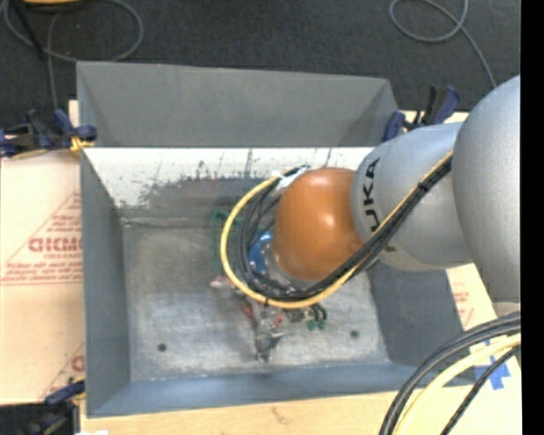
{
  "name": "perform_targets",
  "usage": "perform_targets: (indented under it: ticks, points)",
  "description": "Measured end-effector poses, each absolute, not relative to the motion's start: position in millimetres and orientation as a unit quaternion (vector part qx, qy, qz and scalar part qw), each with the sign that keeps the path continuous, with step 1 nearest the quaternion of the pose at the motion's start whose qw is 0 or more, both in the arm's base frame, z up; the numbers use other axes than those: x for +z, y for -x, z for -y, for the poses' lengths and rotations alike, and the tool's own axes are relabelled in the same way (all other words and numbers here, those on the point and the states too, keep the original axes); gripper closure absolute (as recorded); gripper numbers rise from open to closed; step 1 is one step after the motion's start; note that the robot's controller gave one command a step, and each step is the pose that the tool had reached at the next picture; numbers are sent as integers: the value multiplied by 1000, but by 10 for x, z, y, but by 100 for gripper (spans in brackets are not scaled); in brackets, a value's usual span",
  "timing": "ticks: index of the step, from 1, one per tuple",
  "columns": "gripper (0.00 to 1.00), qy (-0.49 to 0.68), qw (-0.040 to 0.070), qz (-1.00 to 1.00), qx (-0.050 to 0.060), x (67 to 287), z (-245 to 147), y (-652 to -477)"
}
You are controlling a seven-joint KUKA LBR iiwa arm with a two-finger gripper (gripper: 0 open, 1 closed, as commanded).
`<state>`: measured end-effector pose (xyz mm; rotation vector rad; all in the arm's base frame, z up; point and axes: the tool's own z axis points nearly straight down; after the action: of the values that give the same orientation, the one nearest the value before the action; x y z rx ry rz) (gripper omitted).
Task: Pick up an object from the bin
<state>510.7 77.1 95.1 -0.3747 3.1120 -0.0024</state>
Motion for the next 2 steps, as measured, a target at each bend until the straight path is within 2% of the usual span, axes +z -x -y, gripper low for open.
perform_targets:
  ticks: [1, 2]
  points:
    - [0, 163, -2, -987, 0, 879, -568, -5370]
    - [0, 142, 2, -990, -1, 862, -520, -5527]
